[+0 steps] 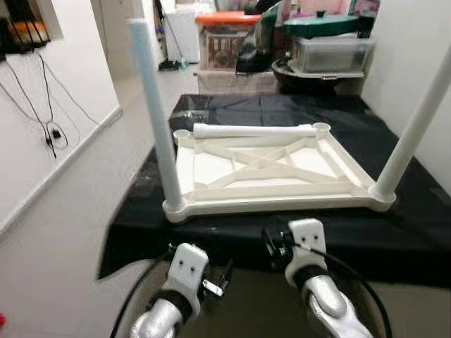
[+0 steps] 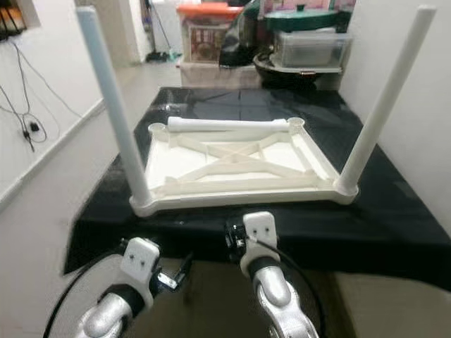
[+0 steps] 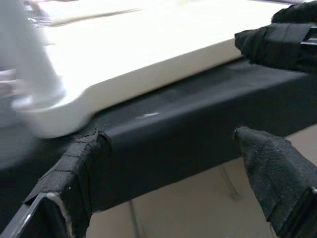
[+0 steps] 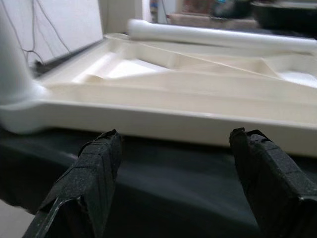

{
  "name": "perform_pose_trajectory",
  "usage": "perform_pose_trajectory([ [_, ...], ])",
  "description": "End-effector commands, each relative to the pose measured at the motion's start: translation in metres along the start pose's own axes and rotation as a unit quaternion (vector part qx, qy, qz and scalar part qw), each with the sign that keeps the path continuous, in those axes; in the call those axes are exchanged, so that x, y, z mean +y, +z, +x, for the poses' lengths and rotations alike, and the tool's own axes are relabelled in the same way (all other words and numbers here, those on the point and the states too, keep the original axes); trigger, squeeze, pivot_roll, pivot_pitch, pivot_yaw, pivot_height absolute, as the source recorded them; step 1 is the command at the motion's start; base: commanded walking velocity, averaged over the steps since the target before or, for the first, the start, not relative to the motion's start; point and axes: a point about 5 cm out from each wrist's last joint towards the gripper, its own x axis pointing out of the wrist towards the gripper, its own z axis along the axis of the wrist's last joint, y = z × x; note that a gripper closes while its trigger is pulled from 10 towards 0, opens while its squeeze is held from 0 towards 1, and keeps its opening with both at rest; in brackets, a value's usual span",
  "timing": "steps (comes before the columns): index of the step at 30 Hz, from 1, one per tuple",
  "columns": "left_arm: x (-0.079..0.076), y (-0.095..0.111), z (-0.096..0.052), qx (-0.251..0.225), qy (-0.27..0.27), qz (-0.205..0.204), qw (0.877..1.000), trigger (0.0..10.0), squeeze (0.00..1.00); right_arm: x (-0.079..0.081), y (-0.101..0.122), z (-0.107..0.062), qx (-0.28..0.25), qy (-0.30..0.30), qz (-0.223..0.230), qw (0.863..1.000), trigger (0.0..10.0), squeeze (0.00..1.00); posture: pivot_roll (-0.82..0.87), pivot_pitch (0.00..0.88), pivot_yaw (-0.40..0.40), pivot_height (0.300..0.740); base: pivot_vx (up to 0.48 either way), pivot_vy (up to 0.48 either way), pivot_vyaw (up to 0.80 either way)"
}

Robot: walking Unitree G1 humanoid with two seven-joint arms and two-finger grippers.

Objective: Building children table

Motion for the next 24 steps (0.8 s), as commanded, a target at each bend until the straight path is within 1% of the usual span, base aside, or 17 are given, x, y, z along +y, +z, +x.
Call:
perform_pose_trajectory([
  [1, 0.006, -0.007, -0.003, 0.021, 0.015, 0.004, 1.000, 10.0, 0.00, 0.008, -0.002, 0.002, 0.007, 0.031, 0.011, 0.999, 10.0, 0.00, 0.03, 0.000, -0.044, 0.740, 0.000, 0.480, 0.00],
  [4, 0.006, -0.006, -0.003, 0.020, 0.016, 0.007, 1.000, 10.0, 0.00, 0.008, 0.000, 0.004, 0.004, 0.054, 0.015, 0.998, 10.0, 0.00, 0.03, 0.000, -0.045, 0.740, 0.000, 0.474, 0.00],
  [5, 0.007, -0.006, -0.003, 0.022, 0.022, 0.006, 0.999, 10.0, 0.00, 0.010, 0.004, 0.004, -0.002, 0.083, 0.020, 0.996, 10.0, 0.00, 0.03, 0.000, -0.047, 0.740, 0.000, 0.322, 0.00],
  [6, 0.008, -0.006, -0.004, 0.022, 0.025, 0.006, 0.999, 10.0, 0.00, 0.014, 0.008, 0.005, -0.003, 0.124, 0.032, 0.992, 10.0, 0.00, 0.03, 0.000, -0.046, 0.740, 0.000, 0.000, 0.00],
  [7, 0.008, -0.006, -0.004, 0.022, 0.025, 0.006, 0.999, 10.0, 0.00, 0.014, 0.008, 0.005, -0.003, 0.124, 0.032, 0.992, 10.0, 0.00, 0.03, 0.000, -0.046, 0.740, 0.000, 0.000, 0.00],
  [9, 0.009, -0.005, -0.004, 0.022, 0.026, 0.005, 0.999, 10.0, 0.00, 0.019, 0.013, 0.005, -0.003, 0.176, 0.042, 0.983, 10.0, 0.00, 0.04, 0.000, -0.049, 0.740, 0.000, 0.000, 0.00],
  [10, 0.009, -0.005, -0.004, 0.022, 0.026, 0.005, 0.999, 10.0, 0.00, 0.019, 0.013, 0.005, -0.003, 0.176, 0.042, 0.983, 10.0, 0.00, 0.04, 0.000, -0.049, 0.740, 0.000, 0.000, 0.00],
  [11, 0.008, -0.005, -0.004, 0.021, 0.025, 0.003, 0.999, 10.0, 0.00, 0.020, 0.015, 0.005, -0.004, 0.201, 0.040, 0.979, 10.0, 0.00, 0.04, 0.000, -0.045, 0.740, 0.000, 0.000, 0.00],
  [12, 0.008, -0.005, -0.004, 0.021, 0.025, 0.003, 0.999, 10.0, 0.00, 0.020, 0.015, 0.005, -0.004, 0.201, 0.040, 0.979, 10.0, 0.00, 0.04, 0.000, -0.045, 0.740, 0.000, 0.000, 0.00],
  [13, 0.008, -0.005, -0.004, 0.021, 0.025, 0.002, 0.999, 10.0, 0.00, 0.021, 0.017, 0.006, -0.005, 0.214, 0.037, 0.976, 10.0, 0.00, 0.04, 0.000, -0.045, 0.740, 0.000, 0.000, 0.00],
  [15, 0.008, -0.005, -0.004, 0.021, 0.025, 0.002, 0.999, 10.0, 0.00, 0.021, 0.017, 0.006, -0.005, 0.214, 0.037, 0.976, 10.0, 0.00, 0.04, 0.000, -0.045, 0.740, 0.000, 0.000, 0.00],
  [16, 0.008, -0.004, -0.004, 0.021, 0.026, 0.002, 0.999, 10.0, 0.00, 0.022, 0.022, 0.007, -0.009, 0.228, 0.041, 0.973, 10.0, 0.00, 0.04, 0.000, -0.048, 0.740, 0.000, 0.000, 0.00],
  [18, 0.008, -0.003, -0.005, 0.019, 0.027, -0.001, 0.999, 10.0, 0.00, 0.025, 0.034, 0.016, -0.026, 0.247, 0.053, 0.967, 10.0, 0.00, 0.04, 0.000, -0.051, 0.740, 0.000, 0.000, 0.00],
  [20, 0.008, -0.003, -0.005, 0.019, 0.027, -0.001, 0.999, 10.0, 0.00, 0.025, 0.034, 0.016, -0.026, 0.247, 0.053, 0.967, 10.0, 0.00, 0.04, 0.000, -0.051, 0.740, 0.000, 0.000, 0.00],
  [21, 0.007, -0.002, -0.005, 0.019, 0.028, -0.002, 0.999, 10.0, 0.00, 0.028, 0.040, 0.019, -0.035, 0.256, 0.055, 0.965, 10.0, 0.00, 0.04, 0.000, -0.053, 0.740, 0.000, 0.000, 0.00],
  [22, 0.007, -0.002, -0.005, 0.019, 0.028, -0.002, 0.999, 10.0, 0.00, 0.028, 0.040, 0.019, -0.035, 0.256, 0.055, 0.965, 10.0, 0.00, 0.04, 0.000, -0.053, 0.740, 0.000, 0.000, 0.00],
  [24, 0.007, -0.001, -0.007, 0.018, 0.029, -0.006, 0.999, 10.0, 0.00, 0.038, 0.053, 0.031, -0.058, 0.264, 0.060, 0.961, 10.0, 0.00, 0.04, 0.000, -0.056, 0.740, 0.000, 0.000, 0.00],
])
